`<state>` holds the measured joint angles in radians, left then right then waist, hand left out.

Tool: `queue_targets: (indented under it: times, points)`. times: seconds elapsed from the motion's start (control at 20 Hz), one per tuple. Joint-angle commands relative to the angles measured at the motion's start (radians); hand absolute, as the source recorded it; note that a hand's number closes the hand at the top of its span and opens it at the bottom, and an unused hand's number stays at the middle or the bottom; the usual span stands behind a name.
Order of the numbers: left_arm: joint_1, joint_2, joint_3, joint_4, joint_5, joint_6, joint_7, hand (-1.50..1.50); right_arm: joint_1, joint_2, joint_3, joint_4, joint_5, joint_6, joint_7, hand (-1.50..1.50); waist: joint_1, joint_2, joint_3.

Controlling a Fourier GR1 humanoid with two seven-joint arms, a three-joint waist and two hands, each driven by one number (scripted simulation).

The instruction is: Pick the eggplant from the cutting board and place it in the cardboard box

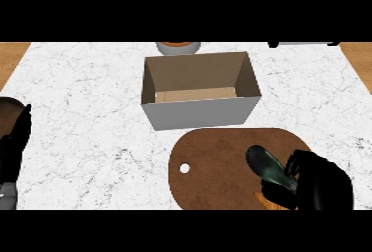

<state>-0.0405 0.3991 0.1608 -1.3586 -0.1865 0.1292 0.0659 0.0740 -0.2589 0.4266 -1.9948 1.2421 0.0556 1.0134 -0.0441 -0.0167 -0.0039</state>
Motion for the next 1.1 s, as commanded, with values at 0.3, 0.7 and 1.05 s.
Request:
queue_targets:
  times: [0.3, 0.7, 1.05]
  points:
    - [-0.054, -0.025, -0.022, -0.020, -0.024, -0.007, 0.038, 0.00, -0.194, 0.131, 0.219, -0.268, 0.350, 0.272, 0.120, 1.50, 0.046, 0.014, 0.003]
    - [-0.078, -0.010, -0.008, 0.039, -0.027, -0.029, -0.011, 0.00, -0.595, 0.256, 0.038, -0.024, 0.121, 0.220, 0.186, 1.50, 0.070, 0.022, 0.003]
    - [-0.079, -0.033, -0.035, 0.003, -0.056, -0.020, 0.005, 0.00, -0.812, 0.258, -0.161, 0.262, -0.010, 0.055, 0.137, 1.50, 0.069, 0.021, 0.004]
